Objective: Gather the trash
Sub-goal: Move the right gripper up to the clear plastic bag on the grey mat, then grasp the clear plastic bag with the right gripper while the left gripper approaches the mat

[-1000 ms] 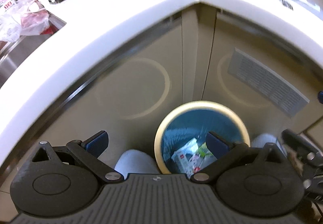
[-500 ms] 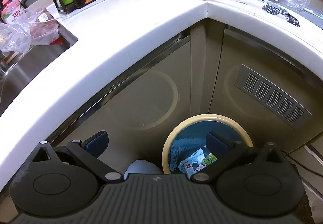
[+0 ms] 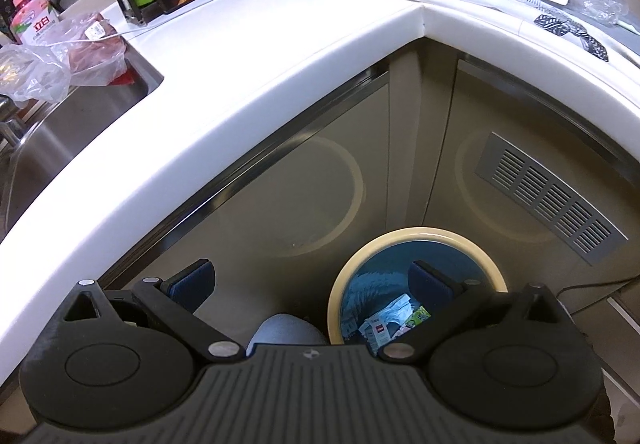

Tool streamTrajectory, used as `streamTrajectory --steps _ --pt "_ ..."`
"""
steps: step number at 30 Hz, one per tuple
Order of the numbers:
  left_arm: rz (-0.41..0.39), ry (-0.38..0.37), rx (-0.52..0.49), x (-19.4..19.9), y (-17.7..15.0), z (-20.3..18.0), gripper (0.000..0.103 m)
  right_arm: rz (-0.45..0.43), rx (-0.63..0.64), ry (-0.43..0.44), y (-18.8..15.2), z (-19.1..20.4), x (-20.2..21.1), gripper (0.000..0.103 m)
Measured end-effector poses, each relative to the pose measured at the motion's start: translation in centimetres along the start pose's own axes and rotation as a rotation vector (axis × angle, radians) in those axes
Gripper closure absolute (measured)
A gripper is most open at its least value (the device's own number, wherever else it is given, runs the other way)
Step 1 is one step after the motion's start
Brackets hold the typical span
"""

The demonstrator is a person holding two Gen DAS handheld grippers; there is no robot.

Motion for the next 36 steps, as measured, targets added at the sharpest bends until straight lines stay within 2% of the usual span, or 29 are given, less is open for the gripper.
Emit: streamTrajectory --steps 3,8,12,16,17,18,19,20,23,29,31,33,34,35,36 --pt "0.008 0.012 0.007 -0.2 0.2 0.2 0.0 0.055 -0.019 -0.04 -0.5 -1.1 -3.6 0.003" --pt "0.01 0.027 0.007 -0.2 0.6 0.3 0.0 0.186 -0.147 -0.054 -1.9 -2.8 -7.8 0.003" --pt "0.012 0.033 -0.001 -0.2 1.0 0.2 0.0 0.245 -0.233 -0.023 -2.6 -3.0 -10.0 0.003" --pt "0.009 0.033 -0.012 -0.1 1.5 -0.3 0.0 0.273 -0.224 0.01 -2.8 -2.0 -11.6 0.005" --pt "0.008 0.033 -0.014 -0.1 1.6 -0.4 0.0 0.286 -0.222 0.03 -2.9 -1.7 -11.8 0.024" --pt "0.006 0.032 -0.016 0.0 1.7 -0.5 0.0 0.294 -0.223 0.048 -3.0 -1.5 -11.9 0.063" --pt "0.004 0.031 -0.017 0.0 1.8 -0.7 0.0 0.306 -0.229 0.067 -3.1 -1.4 -11.8 0.079" --pt "0.003 0.031 -0.017 0.0 1.9 -0.8 0.0 0.308 -0.243 0.09 -3.2 -1.4 -11.5 0.091" --pt "0.002 0.028 -0.022 0.0 2.3 -1.1 0.0 0.269 -0.241 0.123 -2.9 -1.7 -9.8 0.099" --pt "-0.007 0.02 -0.054 -0.2 3.1 -2.6 0.0 0.173 -0.201 0.147 -2.0 -3.2 -6.2 0.098" --pt "-0.006 0.009 -0.06 -0.2 3.4 -3.2 0.0 0.187 -0.233 0.153 -2.2 -3.8 -6.6 0.096" --pt "-0.01 -0.01 -0.054 0.1 3.8 -3.6 0.0 0.224 -0.264 0.164 -2.7 -3.9 -7.3 0.09" --pt "-0.014 -0.017 -0.051 0.2 3.9 -3.7 0.0 0.246 -0.276 0.174 -3.0 -3.8 -7.6 0.075" --pt "-0.017 -0.018 -0.05 0.3 4.0 -3.8 0.0 0.267 -0.282 0.183 -3.2 -3.6 -7.9 0.055" --pt "-0.02 -0.016 -0.052 0.3 4.0 -3.9 0.0 0.278 -0.289 0.187 -3.2 -3.5 -8.1 0.041"
Point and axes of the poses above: each gripper's, at about its wrist camera, not at the fingertips, and x roughly against the way its jaws point, z to its left, y to its top, the point moved 7 cm from there along -x, roughly the way its jaws point, and after that the axes turned 1 degree about -x, right-handed, at the moved point
